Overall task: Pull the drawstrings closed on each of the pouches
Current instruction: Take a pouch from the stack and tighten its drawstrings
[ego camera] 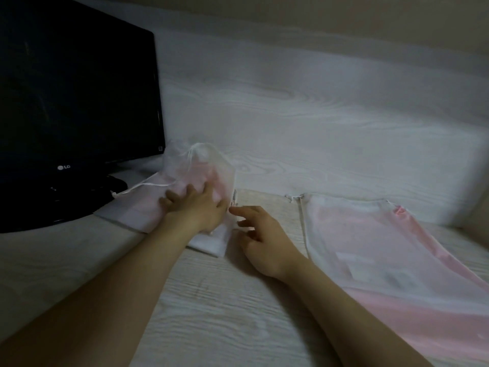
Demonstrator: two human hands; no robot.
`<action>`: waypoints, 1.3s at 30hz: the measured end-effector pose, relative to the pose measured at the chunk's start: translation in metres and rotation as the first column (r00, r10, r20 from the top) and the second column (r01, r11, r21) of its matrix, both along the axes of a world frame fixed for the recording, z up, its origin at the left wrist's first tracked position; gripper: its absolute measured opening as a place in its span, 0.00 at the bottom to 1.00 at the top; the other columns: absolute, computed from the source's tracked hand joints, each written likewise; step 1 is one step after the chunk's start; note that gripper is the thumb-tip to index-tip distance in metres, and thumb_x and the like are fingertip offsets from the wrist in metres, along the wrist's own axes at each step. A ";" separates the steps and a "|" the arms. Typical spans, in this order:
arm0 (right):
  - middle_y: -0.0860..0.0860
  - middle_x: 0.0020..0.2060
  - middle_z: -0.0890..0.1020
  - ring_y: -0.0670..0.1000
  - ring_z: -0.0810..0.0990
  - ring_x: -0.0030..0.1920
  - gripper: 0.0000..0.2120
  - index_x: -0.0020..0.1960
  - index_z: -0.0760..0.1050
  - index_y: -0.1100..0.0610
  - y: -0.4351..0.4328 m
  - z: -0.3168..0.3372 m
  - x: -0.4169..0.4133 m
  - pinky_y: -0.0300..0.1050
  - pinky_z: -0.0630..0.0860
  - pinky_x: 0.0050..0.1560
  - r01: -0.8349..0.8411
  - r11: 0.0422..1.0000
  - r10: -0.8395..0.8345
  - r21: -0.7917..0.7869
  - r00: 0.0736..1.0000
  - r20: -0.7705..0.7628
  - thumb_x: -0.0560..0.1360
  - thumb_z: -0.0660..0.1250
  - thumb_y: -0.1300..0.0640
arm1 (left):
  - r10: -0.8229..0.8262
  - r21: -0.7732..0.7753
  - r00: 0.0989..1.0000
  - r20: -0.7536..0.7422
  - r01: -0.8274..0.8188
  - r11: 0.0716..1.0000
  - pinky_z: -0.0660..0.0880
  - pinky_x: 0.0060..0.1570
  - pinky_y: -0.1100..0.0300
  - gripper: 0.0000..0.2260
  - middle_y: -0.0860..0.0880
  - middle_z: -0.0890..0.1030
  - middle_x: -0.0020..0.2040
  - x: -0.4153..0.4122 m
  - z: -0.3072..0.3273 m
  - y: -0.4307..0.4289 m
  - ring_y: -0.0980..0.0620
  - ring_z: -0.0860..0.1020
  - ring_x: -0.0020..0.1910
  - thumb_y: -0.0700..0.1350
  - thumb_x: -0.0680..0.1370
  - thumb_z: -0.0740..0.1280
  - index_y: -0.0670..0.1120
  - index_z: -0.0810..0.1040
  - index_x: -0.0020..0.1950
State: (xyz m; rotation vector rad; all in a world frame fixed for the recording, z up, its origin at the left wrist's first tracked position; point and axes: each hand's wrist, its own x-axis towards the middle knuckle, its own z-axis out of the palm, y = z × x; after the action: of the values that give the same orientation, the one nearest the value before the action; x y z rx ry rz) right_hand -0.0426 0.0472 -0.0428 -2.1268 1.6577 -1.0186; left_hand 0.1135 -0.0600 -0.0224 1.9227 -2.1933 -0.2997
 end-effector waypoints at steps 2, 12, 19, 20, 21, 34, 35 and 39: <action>0.54 0.65 0.79 0.52 0.79 0.62 0.27 0.72 0.76 0.54 -0.001 0.001 -0.007 0.43 0.74 0.65 0.033 0.999 -0.037 -0.038 0.992 -0.123 0.74 0.62 0.67 | -0.013 0.032 0.999 -0.031 0.014 0.999 0.48 0.77 0.27 0.43 0.46 0.50 0.86 0.002 -0.003 -0.004 0.23 0.48 0.80 0.80 0.74 0.50 0.62 0.47 0.85; 0.51 0.52 0.84 0.53 0.83 0.53 0.15 0.55 0.84 0.49 0.001 0.004 -0.043 0.50 0.79 0.56 0.317 0.941 -0.338 -0.116 0.900 -0.275 0.72 0.66 0.61 | 0.019 -0.520 0.982 0.185 0.082 0.850 0.66 0.60 0.46 0.19 0.48 0.79 0.64 -0.021 0.008 0.025 0.40 0.69 0.66 0.62 0.76 0.68 0.52 0.80 0.60; 0.57 0.59 0.79 0.62 0.78 0.61 0.22 0.66 0.74 0.55 0.015 0.012 -0.068 0.52 0.76 0.59 0.605 0.796 -0.546 0.023 0.733 -0.405 0.75 0.69 0.49 | 0.030 -0.731 0.985 0.167 0.104 0.675 0.61 0.61 0.38 0.07 0.44 0.76 0.62 -0.041 0.013 0.048 0.32 0.69 0.65 0.46 0.72 0.72 0.49 0.83 0.49; 0.58 0.59 0.79 0.62 0.78 0.61 0.21 0.66 0.73 0.56 0.016 0.012 -0.070 0.51 0.76 0.56 0.627 0.777 -0.559 0.052 0.727 -0.399 0.75 0.68 0.50 | 0.038 -0.763 0.988 0.150 0.091 0.640 0.60 0.63 0.36 0.09 0.42 0.73 0.67 -0.042 0.013 0.049 0.29 0.68 0.67 0.45 0.71 0.72 0.48 0.82 0.50; 0.58 0.59 0.78 0.63 0.78 0.60 0.19 0.65 0.73 0.57 0.017 0.012 -0.071 0.49 0.74 0.53 0.646 0.760 -0.570 0.075 0.717 -0.402 0.76 0.67 0.52 | 0.048 -0.786 0.990 0.132 0.076 0.614 0.58 0.66 0.35 0.12 0.40 0.71 0.71 -0.043 0.013 0.050 0.28 0.67 0.70 0.44 0.70 0.72 0.47 0.81 0.53; 0.56 0.58 0.80 0.61 0.80 0.57 0.17 0.65 0.77 0.54 0.022 0.022 -0.075 0.50 0.75 0.53 0.693 0.713 -0.660 -0.107 0.610 -0.439 0.77 0.64 0.64 | -0.047 -0.319 0.999 0.013 0.049 0.947 0.48 0.72 0.20 0.35 0.50 0.37 0.84 -0.038 -0.007 0.004 0.23 0.58 0.75 0.67 0.80 0.58 0.66 0.44 0.83; 0.56 0.56 0.80 0.61 0.80 0.56 0.17 0.65 0.77 0.54 0.022 0.023 -0.074 0.50 0.74 0.51 0.693 0.706 -0.678 -0.143 0.604 -0.419 0.77 0.64 0.63 | -0.049 -0.305 0.998 0.032 0.056 0.951 0.48 0.72 0.20 0.35 0.50 0.37 0.84 -0.038 -0.008 0.003 0.23 0.58 0.75 0.67 0.79 0.58 0.66 0.45 0.82; 0.56 0.50 0.83 0.62 0.81 0.51 0.19 0.64 0.78 0.52 0.020 0.026 -0.068 0.51 0.73 0.45 0.684 0.665 -0.746 -0.300 0.589 -0.312 0.76 0.62 0.66 | -0.021 -0.451 0.980 0.200 0.110 0.886 0.60 0.68 0.34 0.32 0.45 0.55 0.81 -0.039 -0.006 0.008 0.31 0.61 0.70 0.68 0.78 0.60 0.56 0.63 0.78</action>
State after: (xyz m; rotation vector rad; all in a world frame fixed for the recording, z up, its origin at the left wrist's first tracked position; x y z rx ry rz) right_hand -0.1111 0.0671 -0.0170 -1.8201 2.9001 -0.9131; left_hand 0.0745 -0.0517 -0.0283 1.6660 -2.1886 0.3843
